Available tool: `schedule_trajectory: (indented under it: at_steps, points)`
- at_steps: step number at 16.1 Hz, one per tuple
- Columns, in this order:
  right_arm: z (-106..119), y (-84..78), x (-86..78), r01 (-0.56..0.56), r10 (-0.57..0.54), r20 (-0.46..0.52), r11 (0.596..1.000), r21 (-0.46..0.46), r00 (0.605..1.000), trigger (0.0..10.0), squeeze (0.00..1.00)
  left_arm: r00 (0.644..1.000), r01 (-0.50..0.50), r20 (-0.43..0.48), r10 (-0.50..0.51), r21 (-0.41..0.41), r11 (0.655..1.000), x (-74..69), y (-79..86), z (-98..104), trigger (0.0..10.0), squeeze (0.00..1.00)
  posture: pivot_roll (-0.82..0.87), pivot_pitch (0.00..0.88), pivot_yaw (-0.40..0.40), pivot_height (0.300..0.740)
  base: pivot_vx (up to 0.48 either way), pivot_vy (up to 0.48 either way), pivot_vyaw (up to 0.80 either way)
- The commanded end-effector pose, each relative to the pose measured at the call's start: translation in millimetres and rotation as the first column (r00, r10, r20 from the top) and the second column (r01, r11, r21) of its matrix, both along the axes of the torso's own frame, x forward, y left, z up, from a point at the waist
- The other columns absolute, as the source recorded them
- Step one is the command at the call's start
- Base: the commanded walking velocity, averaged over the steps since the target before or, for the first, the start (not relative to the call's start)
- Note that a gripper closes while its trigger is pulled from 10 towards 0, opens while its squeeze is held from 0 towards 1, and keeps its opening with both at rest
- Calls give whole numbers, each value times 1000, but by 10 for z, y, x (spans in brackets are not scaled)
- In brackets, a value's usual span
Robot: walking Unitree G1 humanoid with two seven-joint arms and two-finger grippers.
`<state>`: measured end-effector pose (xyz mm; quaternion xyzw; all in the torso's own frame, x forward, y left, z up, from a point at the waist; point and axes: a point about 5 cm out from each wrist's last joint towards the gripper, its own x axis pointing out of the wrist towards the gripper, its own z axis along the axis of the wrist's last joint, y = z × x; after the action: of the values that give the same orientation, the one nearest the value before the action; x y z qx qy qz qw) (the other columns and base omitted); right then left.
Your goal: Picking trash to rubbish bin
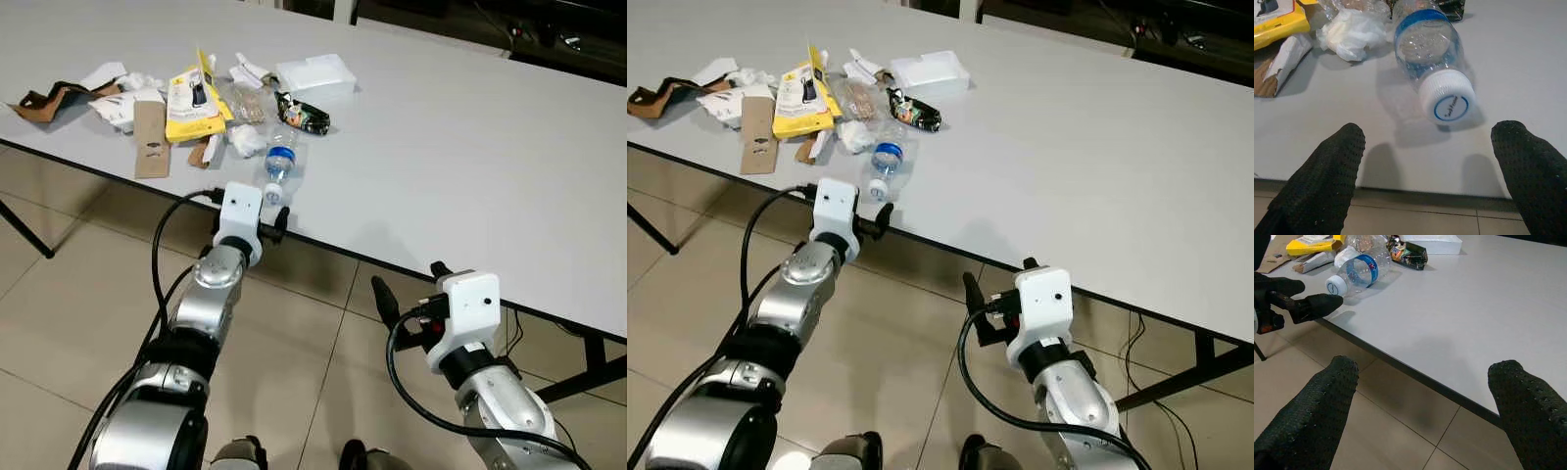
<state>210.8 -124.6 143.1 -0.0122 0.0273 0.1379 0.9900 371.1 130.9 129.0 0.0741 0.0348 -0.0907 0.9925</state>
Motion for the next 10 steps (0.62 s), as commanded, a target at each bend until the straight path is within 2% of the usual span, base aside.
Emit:
schedule_trajectory:
  at_steps: [1, 10]
  points:
    - [-5, -15, -37, 3, -3, -16, 1000, 5, 1000, 10000, 0, 1000, 4, 20, -4, 1, 1000, 24, -17, 44, 10000, 0, 122, 187, -54, 740, 0, 0, 0]
    - [31, 41, -139, -1, 3, -32, 999, 37, 999, 10000, 0, 999, 35, 15, -35, -2, 999, 82, -129, 45, 10000, 0, 79, 236, -52, 740, 0, 0, 0]
